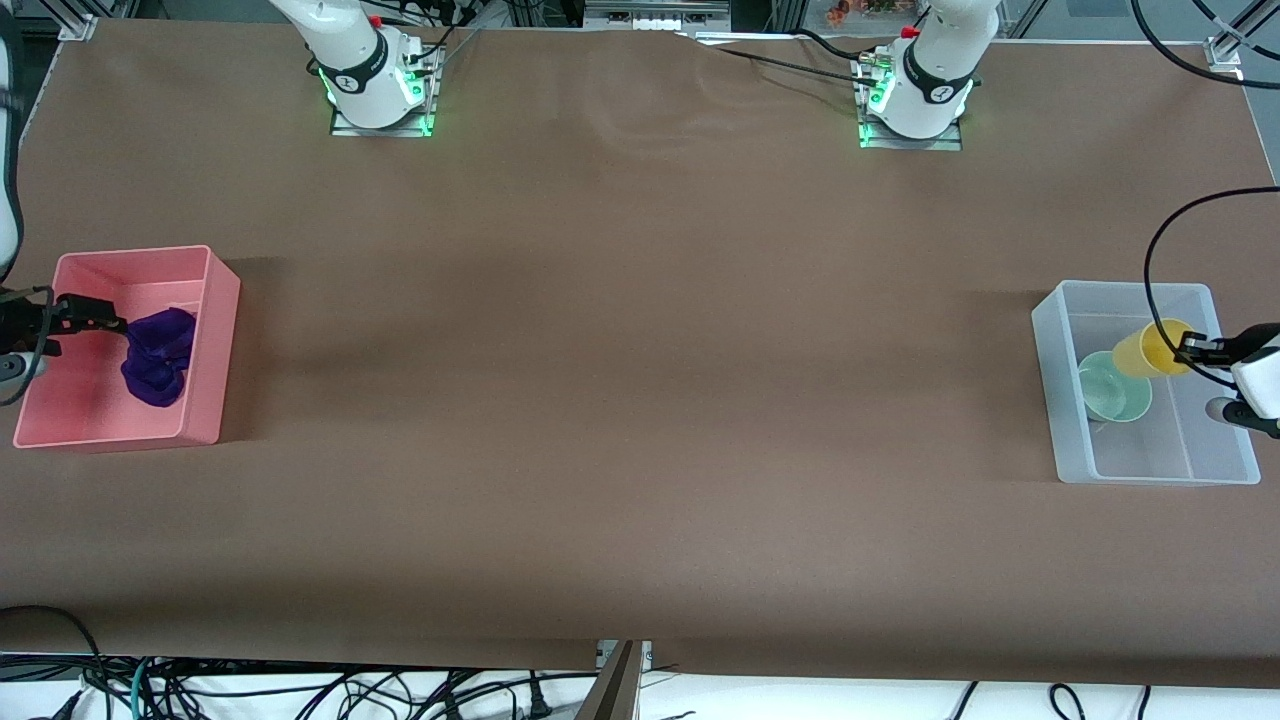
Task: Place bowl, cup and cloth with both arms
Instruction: 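Place the yellow cup into the green bowl with the left gripper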
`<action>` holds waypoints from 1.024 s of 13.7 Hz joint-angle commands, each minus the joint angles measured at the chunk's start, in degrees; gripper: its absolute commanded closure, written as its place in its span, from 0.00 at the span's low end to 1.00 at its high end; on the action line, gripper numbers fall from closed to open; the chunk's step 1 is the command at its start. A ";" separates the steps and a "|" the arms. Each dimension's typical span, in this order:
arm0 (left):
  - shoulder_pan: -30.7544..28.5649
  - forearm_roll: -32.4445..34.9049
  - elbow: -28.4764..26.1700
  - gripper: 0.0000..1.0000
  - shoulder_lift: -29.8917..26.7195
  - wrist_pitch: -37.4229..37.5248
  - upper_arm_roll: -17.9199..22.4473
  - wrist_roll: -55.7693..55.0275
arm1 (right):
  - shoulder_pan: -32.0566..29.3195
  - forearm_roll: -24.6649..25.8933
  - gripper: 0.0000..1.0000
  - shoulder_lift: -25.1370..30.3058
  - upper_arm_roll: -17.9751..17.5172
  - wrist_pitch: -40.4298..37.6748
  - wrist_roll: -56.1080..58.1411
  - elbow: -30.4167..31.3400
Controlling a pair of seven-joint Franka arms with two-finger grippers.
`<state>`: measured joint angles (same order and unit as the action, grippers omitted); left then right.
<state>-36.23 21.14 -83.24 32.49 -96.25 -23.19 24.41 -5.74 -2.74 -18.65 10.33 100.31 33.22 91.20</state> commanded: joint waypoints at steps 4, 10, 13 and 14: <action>-4.28 1.97 -6.93 1.00 3.10 -10.97 -0.37 1.34 | 4.76 2.83 0.00 6.26 -11.48 -6.44 -28.98 -0.49; -4.99 4.61 -6.85 0.42 4.69 -14.84 -0.46 1.43 | 5.83 4.84 0.00 9.77 -12.18 -11.71 -28.65 -5.86; -4.72 4.26 -5.80 0.00 3.38 -12.66 -0.98 1.52 | 5.39 5.03 0.00 12.32 -10.96 -10.66 -28.73 -5.86; -4.55 3.65 -5.45 0.00 2.24 -10.12 -1.33 1.52 | 5.30 4.94 0.00 12.93 -10.43 -10.57 -28.65 -5.86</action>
<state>-40.52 24.38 -89.23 37.09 -109.86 -23.48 25.06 0.04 1.65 -7.55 -0.74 89.57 4.71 85.06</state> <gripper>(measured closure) 0.577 0.000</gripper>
